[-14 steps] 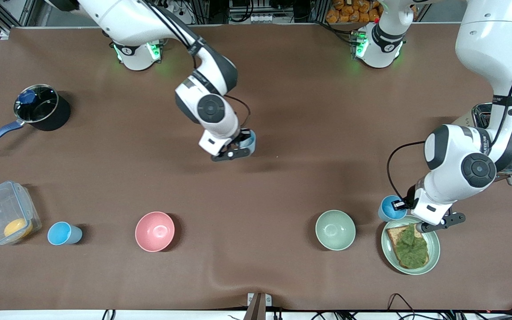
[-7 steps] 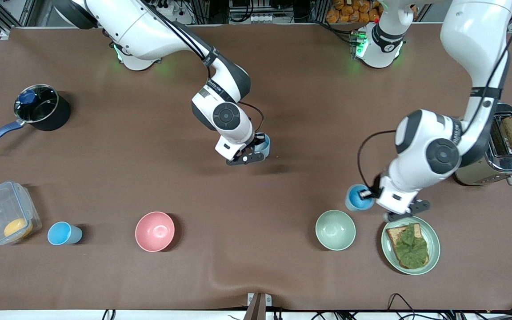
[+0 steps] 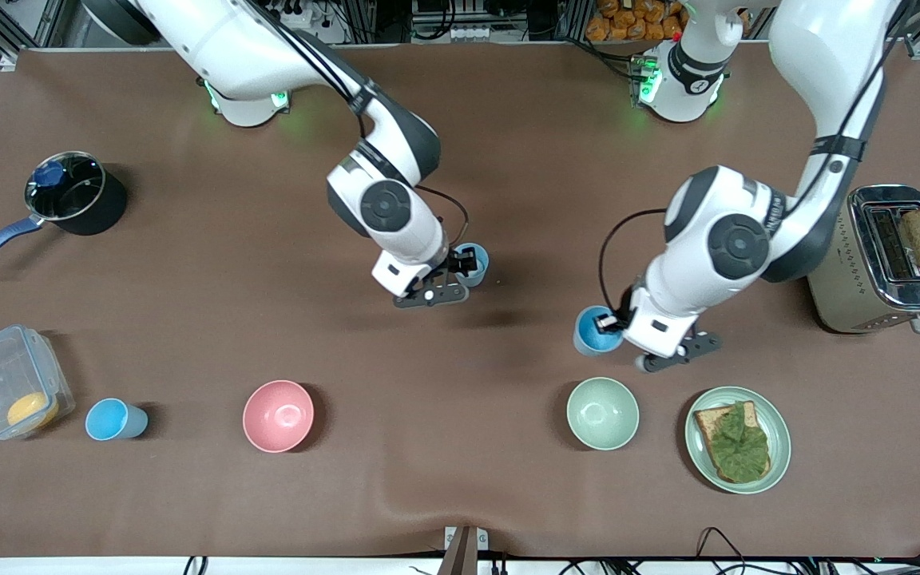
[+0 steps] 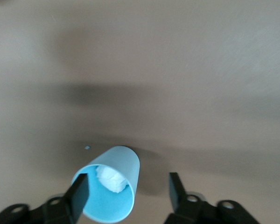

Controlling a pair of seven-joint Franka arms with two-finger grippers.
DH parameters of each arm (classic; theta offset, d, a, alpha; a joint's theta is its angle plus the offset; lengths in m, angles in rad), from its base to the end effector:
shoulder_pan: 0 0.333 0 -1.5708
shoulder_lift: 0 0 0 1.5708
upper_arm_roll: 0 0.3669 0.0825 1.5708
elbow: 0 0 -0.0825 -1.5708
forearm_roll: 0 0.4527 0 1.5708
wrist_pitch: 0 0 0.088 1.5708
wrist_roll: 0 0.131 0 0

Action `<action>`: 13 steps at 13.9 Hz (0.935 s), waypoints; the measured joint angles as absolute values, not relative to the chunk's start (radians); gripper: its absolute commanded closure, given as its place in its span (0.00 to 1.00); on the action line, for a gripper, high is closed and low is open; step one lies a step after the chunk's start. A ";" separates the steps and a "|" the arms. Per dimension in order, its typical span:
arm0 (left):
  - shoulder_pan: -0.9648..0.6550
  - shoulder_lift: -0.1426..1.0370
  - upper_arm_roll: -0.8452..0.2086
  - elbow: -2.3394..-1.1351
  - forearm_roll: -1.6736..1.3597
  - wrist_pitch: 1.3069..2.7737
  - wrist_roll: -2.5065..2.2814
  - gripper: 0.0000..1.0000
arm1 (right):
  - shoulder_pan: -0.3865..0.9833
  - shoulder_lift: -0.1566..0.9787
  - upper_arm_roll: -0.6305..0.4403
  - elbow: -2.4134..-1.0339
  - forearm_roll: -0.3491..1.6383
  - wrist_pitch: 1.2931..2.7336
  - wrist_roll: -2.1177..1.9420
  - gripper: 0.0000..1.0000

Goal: Stack blue cups with both arms
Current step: 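Lift both blue cups and carry them toward the table's middle, then lower the left cup into the placed cup while the right gripper withdraws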

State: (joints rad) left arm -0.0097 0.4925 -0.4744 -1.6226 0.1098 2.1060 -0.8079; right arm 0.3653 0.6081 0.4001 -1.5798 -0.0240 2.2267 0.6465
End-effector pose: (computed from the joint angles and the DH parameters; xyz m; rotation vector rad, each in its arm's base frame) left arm 0.6973 -0.3097 0.3558 2.9770 0.4857 -0.0537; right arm 0.5993 0.5137 0.2955 -2.9300 -0.0852 0.0980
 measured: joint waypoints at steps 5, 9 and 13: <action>-0.179 0.497 -0.484 -1.631 0.110 2.106 -0.973 1.00 | 0.240 0.290 0.393 -1.616 -0.001 2.077 0.648 0.00; -0.301 0.528 -0.483 -1.638 0.110 2.106 -1.047 1.00 | 0.154 0.105 0.255 -1.653 0.000 1.964 0.528 0.00; -0.355 0.562 -0.482 -1.639 0.110 2.106 -1.069 1.00 | 0.076 0.045 0.082 -1.654 0.009 1.859 0.209 0.00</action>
State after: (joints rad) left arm -0.3554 0.5625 -0.4819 -1.6392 0.1096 2.1060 -1.0689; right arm 0.0763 0.0449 0.0823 -1.6539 0.0088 1.8589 0.2086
